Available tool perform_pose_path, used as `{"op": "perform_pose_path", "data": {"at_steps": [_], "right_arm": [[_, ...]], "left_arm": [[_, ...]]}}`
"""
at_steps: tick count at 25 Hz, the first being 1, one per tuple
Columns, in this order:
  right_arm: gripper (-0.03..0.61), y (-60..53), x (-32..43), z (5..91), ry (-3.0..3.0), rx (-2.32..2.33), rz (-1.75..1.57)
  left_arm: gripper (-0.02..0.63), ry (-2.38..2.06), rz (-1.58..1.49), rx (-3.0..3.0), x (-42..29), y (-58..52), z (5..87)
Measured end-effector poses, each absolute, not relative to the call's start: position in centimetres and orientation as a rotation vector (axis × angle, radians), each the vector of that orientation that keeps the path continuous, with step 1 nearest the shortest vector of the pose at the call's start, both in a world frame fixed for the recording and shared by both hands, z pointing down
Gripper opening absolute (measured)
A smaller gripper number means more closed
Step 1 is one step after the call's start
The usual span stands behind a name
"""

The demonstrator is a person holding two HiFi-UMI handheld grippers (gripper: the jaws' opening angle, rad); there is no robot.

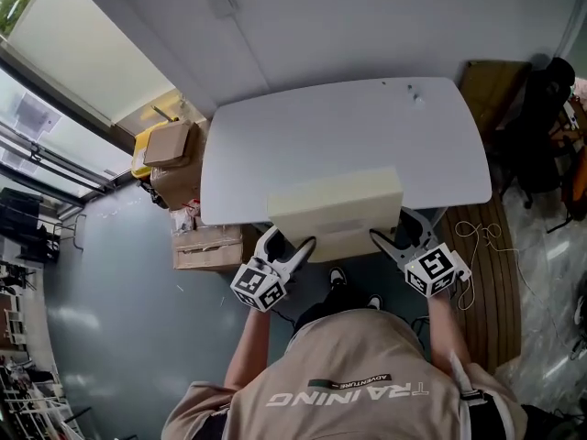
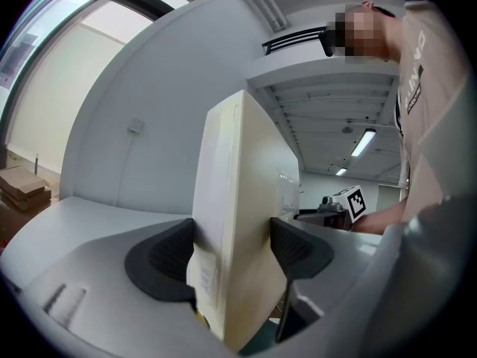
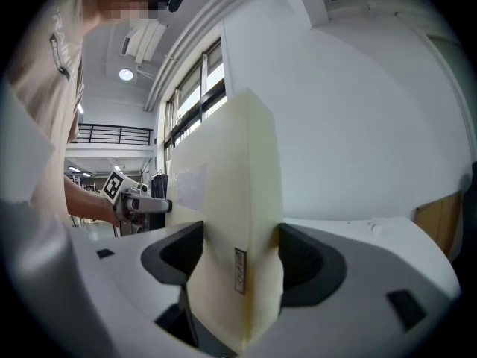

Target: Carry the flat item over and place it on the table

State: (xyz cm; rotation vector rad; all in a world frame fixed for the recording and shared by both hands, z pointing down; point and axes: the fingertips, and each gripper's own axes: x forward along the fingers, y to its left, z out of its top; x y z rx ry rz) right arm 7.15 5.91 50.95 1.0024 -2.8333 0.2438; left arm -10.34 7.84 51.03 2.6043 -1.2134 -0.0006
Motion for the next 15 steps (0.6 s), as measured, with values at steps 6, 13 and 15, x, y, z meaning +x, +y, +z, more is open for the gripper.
{"op": "perform_pose_path", "data": {"at_steps": [6,13,15], "right_arm": [[0.288,0.6,5.4,50.2,-2.789,1.094,0.229],[0.288,-3.9,3.7,50.9,-2.724,1.166,0.253],[0.288,-4.8,3.5,51.2,-2.708,1.182,0.272]], "left_arm": [[0.302,-1.115,0.005,2.660,-12.2,1.3,50.5],[0.302,-1.018,-0.007,2.654,-13.8,-4.2,51.7],[0.302,-0.998,-0.008,2.654,-14.0,-5.3,52.0]]}}
